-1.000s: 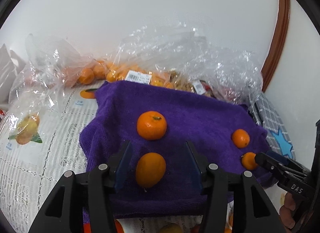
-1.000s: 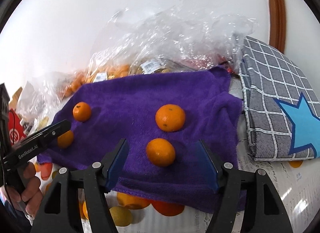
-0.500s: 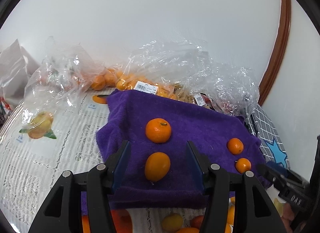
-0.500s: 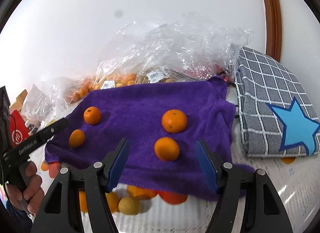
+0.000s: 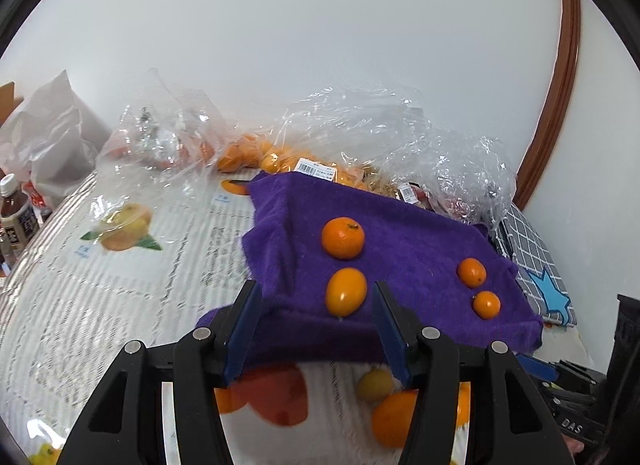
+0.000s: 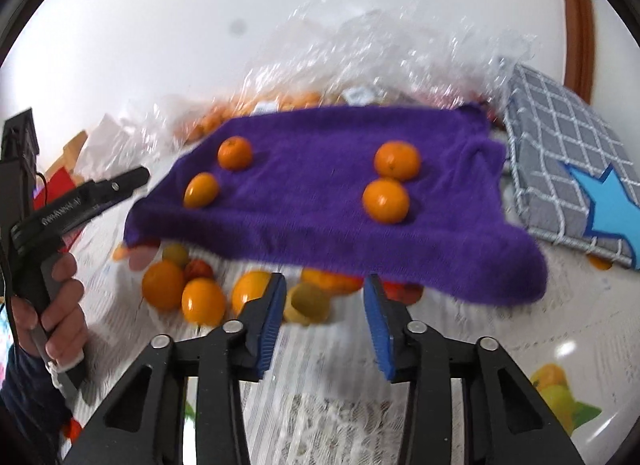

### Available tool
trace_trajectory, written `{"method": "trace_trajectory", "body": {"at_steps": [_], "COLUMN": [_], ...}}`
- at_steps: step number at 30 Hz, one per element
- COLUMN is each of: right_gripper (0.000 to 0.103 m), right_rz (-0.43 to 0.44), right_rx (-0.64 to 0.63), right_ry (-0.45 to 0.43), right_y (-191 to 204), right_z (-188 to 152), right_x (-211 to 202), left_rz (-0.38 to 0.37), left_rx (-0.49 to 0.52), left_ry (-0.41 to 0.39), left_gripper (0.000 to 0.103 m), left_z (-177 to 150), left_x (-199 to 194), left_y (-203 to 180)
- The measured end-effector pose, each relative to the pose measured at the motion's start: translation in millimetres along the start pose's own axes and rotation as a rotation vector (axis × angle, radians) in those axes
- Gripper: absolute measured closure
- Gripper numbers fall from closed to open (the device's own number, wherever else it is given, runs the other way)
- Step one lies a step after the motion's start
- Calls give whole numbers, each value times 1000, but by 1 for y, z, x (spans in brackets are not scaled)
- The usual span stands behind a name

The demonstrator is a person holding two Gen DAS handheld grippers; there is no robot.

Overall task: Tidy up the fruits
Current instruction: 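Pull both open tools back from the towel toward the fruit pile, then grasp a yellow-green fruit with the right tool while the left tool grasps another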

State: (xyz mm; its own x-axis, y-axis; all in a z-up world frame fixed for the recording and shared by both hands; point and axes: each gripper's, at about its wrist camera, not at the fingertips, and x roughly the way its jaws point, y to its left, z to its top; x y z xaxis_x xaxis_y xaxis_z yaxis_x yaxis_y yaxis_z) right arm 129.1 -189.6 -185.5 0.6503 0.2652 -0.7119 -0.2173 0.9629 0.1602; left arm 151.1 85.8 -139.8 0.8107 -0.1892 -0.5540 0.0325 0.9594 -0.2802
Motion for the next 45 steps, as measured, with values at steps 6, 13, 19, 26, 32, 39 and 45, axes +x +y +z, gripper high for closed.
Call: {"method": "trace_trajectory", "body": {"at_steps": [6,13,19,26,32,39,45], "right_gripper": [66,75,75,75,74,74,75], "right_rz": [-21,-40,-45,-48,-53,-80,-90], "right_rx": [-40,-86,-30,47,62,53,49], "right_ry": [49,96,48,34,67,77,42], "right_y": [9,15,5,-8,-9,-6,-7], "right_z": [-4,-5,-4,-3,-3,-3,-3], "right_x": [11,21,12,7,15,19,15], "left_rz": [15,2,-60,-133,-139,-140,-155], "left_rx": [5,15,48,32,5,28,45], "left_ry": [15,53,107,178,190,237,271], "left_gripper": [48,47,47,48,49,60,72], "left_z": [-10,-15,-20,-23,-23,-27,-31], "left_x": [-10,-8,0,12,14,21,26], "left_y": [7,6,-5,-10,-8,-13,-16]}}
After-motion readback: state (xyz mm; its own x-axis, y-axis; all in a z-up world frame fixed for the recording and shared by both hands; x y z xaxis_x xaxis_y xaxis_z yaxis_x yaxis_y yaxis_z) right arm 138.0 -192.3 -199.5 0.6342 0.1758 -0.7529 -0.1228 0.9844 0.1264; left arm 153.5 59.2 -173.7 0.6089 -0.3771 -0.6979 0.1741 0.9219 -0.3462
